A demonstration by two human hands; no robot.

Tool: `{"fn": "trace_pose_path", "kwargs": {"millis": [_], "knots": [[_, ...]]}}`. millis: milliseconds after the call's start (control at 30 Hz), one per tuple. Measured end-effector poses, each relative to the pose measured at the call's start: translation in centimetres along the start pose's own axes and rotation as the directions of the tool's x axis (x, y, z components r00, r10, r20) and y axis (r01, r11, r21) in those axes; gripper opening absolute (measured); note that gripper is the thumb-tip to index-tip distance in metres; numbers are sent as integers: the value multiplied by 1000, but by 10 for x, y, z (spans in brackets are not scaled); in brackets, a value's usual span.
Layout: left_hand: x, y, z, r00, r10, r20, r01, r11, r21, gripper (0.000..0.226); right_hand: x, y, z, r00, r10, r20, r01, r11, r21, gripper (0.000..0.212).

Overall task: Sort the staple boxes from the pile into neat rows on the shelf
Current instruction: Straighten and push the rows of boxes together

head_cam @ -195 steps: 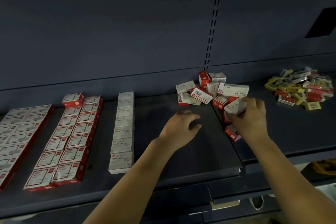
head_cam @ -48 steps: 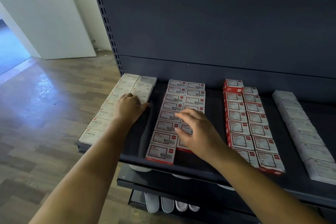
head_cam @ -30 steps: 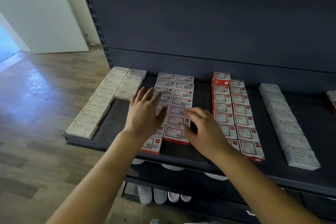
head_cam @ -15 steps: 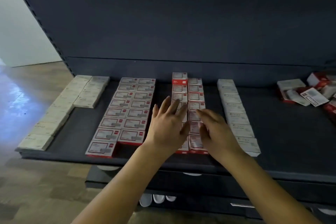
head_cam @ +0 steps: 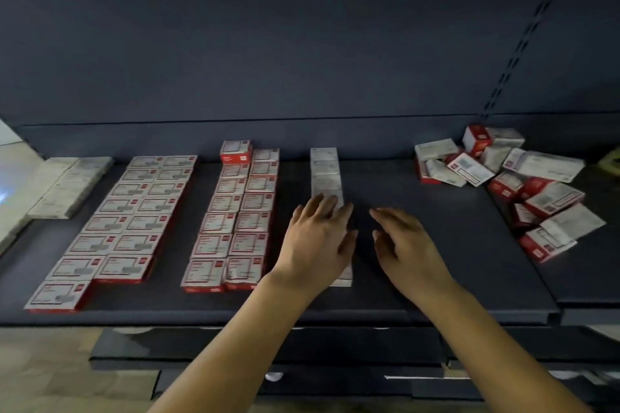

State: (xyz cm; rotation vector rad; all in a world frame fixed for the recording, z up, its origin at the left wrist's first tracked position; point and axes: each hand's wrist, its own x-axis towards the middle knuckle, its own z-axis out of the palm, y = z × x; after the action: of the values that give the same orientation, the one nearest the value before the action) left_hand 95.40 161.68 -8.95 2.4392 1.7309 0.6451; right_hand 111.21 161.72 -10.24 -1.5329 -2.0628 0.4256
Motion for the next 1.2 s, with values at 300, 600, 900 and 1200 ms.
{"fn": "trace_pose_path", "kwargs": {"millis": [300,600,900,1200], "knots": [[28,65,40,999,5,-39,-6,999,-43,45,-7,84,-40,995,-9,-96,8,1000,-9,36],[74,80,48,995,-8,101,5,999,33,42,51,134,-73,934,90,-345,-91,996,14,29],[81,89,51,976,-36,214,22,997,71,39,83,156,-79,954,269,-130,-285,951,-121,33],[71,81,51,979,-18,204,-7,993,120,37,90,160,-83,955,283,-88,-296,904,-307,34]]}}
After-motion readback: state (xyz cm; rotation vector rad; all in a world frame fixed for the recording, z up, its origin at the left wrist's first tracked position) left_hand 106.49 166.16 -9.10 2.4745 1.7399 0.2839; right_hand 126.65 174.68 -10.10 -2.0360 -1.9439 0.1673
